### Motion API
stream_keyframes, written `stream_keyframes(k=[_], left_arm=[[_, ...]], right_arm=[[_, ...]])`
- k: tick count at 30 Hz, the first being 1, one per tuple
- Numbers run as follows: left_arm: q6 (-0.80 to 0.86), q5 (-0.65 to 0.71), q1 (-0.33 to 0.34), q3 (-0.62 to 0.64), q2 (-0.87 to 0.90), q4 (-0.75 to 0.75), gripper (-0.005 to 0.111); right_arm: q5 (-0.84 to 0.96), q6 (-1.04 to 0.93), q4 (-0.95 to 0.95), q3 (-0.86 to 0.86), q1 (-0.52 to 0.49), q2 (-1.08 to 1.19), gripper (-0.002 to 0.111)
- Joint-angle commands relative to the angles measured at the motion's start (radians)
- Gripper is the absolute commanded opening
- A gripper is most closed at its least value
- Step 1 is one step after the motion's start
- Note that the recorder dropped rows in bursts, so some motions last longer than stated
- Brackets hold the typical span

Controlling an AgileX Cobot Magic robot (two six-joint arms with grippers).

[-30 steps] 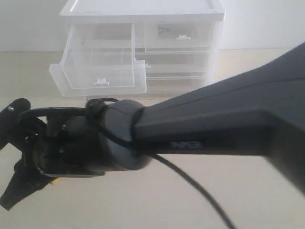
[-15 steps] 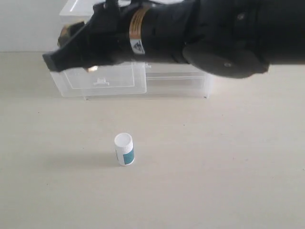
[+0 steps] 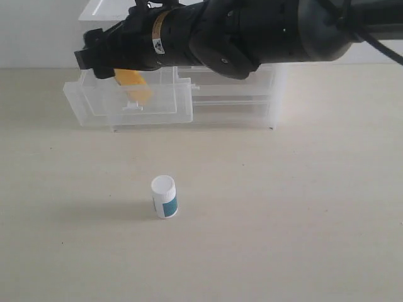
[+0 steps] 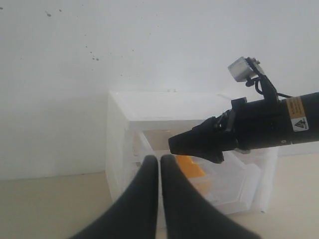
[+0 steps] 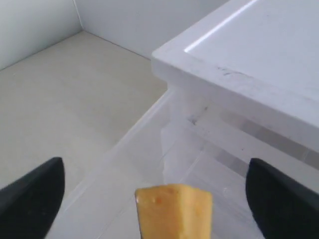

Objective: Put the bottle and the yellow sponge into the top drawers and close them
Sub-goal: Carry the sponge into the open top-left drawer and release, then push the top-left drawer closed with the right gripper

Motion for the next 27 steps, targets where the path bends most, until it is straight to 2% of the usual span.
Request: stream_keyframes(k=[1,5,7,9,12,17,20,25,27], left_arm=[[-0.006,-0.011,0.003,0.005,-0.008,-0.002,0.004],[-0.001,-0.011,0.003,0.011,-0.008,-0.002,0.004],[-0.001,-0.009,0.003,0.011,-0.008,-0.002,0.004],[-0.001,-0.011,0.003,0.011,-0.008,-0.002,0.004],[-0.001,-0.011,0.003,0.011,-0.008,-0.002,0.004],[-0.004,-0.011,0.003,0.011,-0.008,-0.002,0.004],[-0.005,-0.012,0.003,0.011,-0.008,-0.002,0.004],[-0.005,-0.012,0.003,0.011,-0.008,-0.002,0.004],[-0.005,-0.012,0.003,0.011,-0.008,-0.002,0.004]], right_arm=[[-0.015,-0.016,-0.004,-0.008,-0.005,-0.01,0.105],[0.065,-0.016,0.003,-0.009,-0.001,-0.049,0.102],[0.178,-0.044,0.0,-0.009,0.007,-0.097,0.089],[0.27,-0.109,0.0,-0.007,0.021,-0.144,0.063],[0.334,-0.149,0.005,0.041,0.058,-0.222,-0.001],[0.342,-0.156,0.026,0.19,0.153,-0.3,0.002],[0.251,-0.156,0.008,0.271,0.204,-0.274,0.002],[0.085,-0.156,-0.013,0.297,0.192,-0.182,0.002],[0.07,-0.156,-0.013,0.281,0.174,-0.153,0.002]])
